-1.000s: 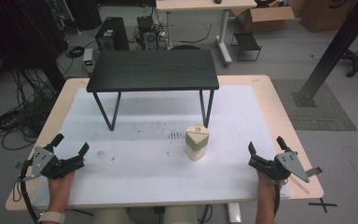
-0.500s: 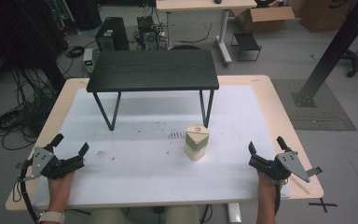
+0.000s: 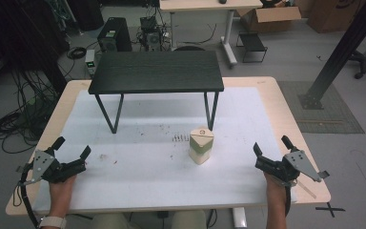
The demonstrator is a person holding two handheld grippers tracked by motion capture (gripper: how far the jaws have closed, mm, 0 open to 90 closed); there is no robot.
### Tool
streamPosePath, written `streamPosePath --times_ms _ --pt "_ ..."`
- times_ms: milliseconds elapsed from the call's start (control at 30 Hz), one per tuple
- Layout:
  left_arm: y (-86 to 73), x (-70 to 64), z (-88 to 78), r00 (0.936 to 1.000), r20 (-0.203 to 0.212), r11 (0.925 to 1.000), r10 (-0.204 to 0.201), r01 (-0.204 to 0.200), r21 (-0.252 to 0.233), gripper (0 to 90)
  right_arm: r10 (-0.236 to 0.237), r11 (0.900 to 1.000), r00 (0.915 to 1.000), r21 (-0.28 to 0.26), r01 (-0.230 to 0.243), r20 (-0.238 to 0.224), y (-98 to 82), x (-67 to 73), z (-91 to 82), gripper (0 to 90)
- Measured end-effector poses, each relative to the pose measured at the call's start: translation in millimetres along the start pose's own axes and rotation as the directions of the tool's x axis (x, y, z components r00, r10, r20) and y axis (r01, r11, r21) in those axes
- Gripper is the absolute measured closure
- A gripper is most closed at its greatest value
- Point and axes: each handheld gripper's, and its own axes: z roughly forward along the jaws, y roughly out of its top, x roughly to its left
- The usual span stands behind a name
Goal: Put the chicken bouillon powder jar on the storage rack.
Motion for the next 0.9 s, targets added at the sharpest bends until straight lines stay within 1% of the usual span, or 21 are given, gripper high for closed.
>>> streamPosePath --times_ms 67,100,133,167,267,300,333,400,433,467,500,567,633,667,700,767,800,833,867,900 --pt "0.0 0.0 0.0 1.0000 0.000 1.0000 0.001 -0.001 0.001 0.3 0.005 1.000 1.0000 -0.004 -0.005 -0.009 2.0 0.6 0.1 0.0" --pt "0.0 0.0 0.1 1.0000 0.000 1.0000 -0.001 0.001 -0.001 0.2 0.010 1.000 0.9996 -0.009 -0.010 -0.027 6.4 2.4 0.6 0.0" --pt "0.0 0.0 0.1 1.0000 0.000 1.0000 -0.001 0.001 -0.001 0.2 0.010 1.000 0.9996 -0.009 -0.010 -0.027 6.4 2.4 0.6 0.0" --pt "0.0 0.0 0.0 1.0000 0.000 1.0000 -0.001 0.001 -0.001 0.2 0.010 1.000 0.9990 -0.014 -0.010 -0.045 11.6 4.7 1.1 0.0" --pt "0.0 0.0 -0.1 1.0000 0.000 1.0000 -0.001 0.001 -0.002 0.2 0.009 1.000 0.9983 -0.013 -0.010 -0.058 15.3 6.3 1.7 0.0" --pt "-0.1 0.0 -0.1 1.0000 0.000 1.0000 -0.002 0.002 -0.003 0.2 0.006 1.000 0.9979 -0.012 -0.007 -0.065 17.3 7.2 2.1 0.0" --pt "-0.1 0.1 -0.2 1.0000 0.000 1.0000 -0.001 0.001 -0.003 0.2 0.000 1.000 0.9967 -0.007 0.000 -0.081 21.4 9.5 3.0 0.0" --pt "-0.1 0.0 -0.2 1.0000 0.000 1.0000 -0.001 0.001 -0.003 0.2 -0.003 1.000 0.9963 -0.005 0.002 -0.086 22.7 10.5 3.3 0.0" --pt "-0.1 0.1 -0.2 1.0000 0.000 1.0000 -0.001 0.001 -0.002 0.2 -0.009 1.000 0.9942 0.000 0.009 -0.107 26.0 13.1 4.2 0.0" --pt "-0.1 0.1 -0.2 1.0000 0.000 1.0000 -0.001 0.001 -0.002 0.2 -0.009 1.000 0.9942 0.000 0.009 -0.107 26.0 13.1 4.2 0.0" --pt "-0.1 0.0 -0.1 1.0000 0.000 1.0000 -0.002 0.002 -0.003 0.2 -0.011 1.000 0.9923 0.002 0.011 -0.124 28.5 15.6 5.1 0.0" --pt "-0.1 0.1 -0.2 1.0000 0.000 1.0000 -0.001 0.001 -0.002 0.2 -0.013 1.000 0.9915 0.003 0.013 -0.129 29.3 16.6 5.5 0.0" --pt "-0.1 0.1 -0.2 1.0000 0.000 1.0000 -0.001 0.001 -0.003 0.2 -0.017 1.000 0.9876 0.006 0.018 -0.156 32.3 20.8 7.5 0.0" --pt "-0.1 0.0 -0.2 1.0000 0.000 1.0000 -0.001 0.001 -0.003 0.2 -0.017 1.000 0.9876 0.006 0.018 -0.156 32.3 20.8 7.5 0.0" --pt "-0.1 0.1 -0.2 1.0000 0.000 1.0000 -0.001 0.001 -0.003 0.2 -0.016 1.000 0.9839 0.010 0.018 -0.178 34.0 24.0 9.4 0.0" --pt "-0.1 0.0 -0.2 1.0000 0.000 1.0000 -0.001 0.001 -0.003 0.2 -0.015 1.000 0.9824 0.012 0.018 -0.186 34.4 25.2 10.1 0.0" --pt "-0.1 0.0 -0.2 1.0000 0.000 1.0000 -0.001 0.001 -0.003 0.2 -0.011 1.000 0.9772 0.013 0.014 -0.212 36.0 28.9 12.0 0.0" --pt "-0.1 0.1 -0.2 1.0000 0.001 1.0000 0.000 0.000 -0.003 0.2 -0.010 1.000 0.9751 0.014 0.014 -0.221 36.6 30.3 12.7 0.0" --pt "-0.1 0.0 -0.2 1.0000 0.000 1.0000 -0.001 0.001 -0.003 0.2 -0.010 1.000 0.9751 0.014 0.014 -0.221 36.6 30.3 12.7 0.0" --pt "-0.1 0.0 -0.2 1.0000 0.000 1.0000 -0.001 0.001 -0.003 0.2 -0.009 1.000 0.9718 0.016 0.013 -0.236 37.4 32.1 13.7 0.0"
